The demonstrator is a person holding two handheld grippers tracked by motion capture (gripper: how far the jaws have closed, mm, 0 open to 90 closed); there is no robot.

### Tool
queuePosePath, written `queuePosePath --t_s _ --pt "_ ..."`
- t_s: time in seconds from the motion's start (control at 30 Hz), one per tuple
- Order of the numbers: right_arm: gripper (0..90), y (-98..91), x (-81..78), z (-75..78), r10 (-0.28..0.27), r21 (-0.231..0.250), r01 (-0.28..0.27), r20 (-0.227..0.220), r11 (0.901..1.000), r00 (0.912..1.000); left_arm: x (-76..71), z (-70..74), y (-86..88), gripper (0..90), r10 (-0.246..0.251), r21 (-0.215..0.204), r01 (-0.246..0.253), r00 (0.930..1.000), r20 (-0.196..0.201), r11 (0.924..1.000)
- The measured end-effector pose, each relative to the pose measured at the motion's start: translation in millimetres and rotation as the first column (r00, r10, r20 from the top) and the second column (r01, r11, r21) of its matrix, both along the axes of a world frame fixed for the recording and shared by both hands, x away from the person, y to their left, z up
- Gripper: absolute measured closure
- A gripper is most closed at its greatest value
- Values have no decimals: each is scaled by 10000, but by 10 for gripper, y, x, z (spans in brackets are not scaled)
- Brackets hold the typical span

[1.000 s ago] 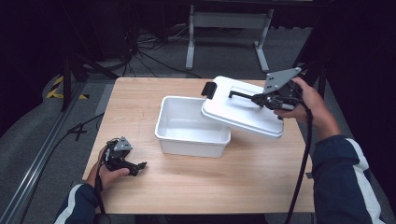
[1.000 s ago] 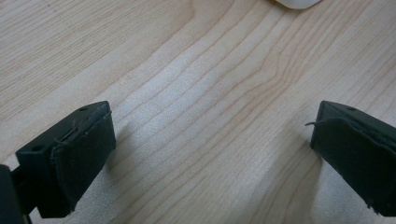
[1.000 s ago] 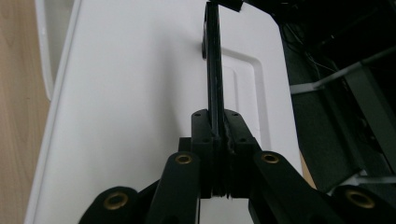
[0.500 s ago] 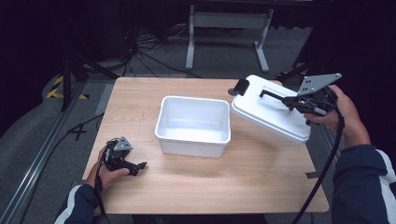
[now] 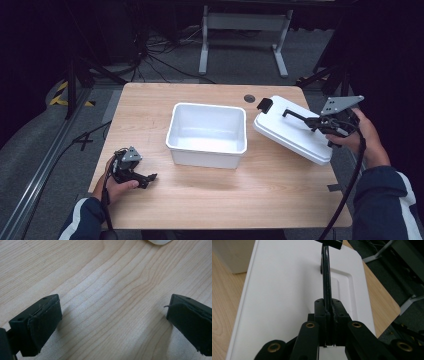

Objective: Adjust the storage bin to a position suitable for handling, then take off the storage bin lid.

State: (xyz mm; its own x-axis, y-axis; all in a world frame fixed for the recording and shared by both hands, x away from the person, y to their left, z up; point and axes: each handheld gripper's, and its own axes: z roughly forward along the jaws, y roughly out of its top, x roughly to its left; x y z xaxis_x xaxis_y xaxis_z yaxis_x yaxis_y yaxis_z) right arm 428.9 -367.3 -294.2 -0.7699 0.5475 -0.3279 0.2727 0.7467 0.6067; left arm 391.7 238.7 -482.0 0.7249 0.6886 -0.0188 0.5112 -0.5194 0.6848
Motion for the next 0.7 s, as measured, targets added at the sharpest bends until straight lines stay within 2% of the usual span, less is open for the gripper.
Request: queuePosePath --t_s 0.17,0.2,0.23,0.7 --pt "851 -2 43 -194 -63 80 65 -293 9999 9996 -2 0 0 4 11 11 -11 10000 6 10000" --pt "851 -2 43 -194 -63 80 65 -293 9999 9996 -2 0 0 4 11 11 -11 10000 6 10000" --pt "851 1 60 -273 -18 92 22 -426 10000 9991 -5 -1 -2 4 53 -7 -53 10000 0 10000" --pt "851 110 158 -668 -65 -273 32 -1223 9996 9925 -6 -1 -2 4 57 -10 -57 10000 -2 10000"
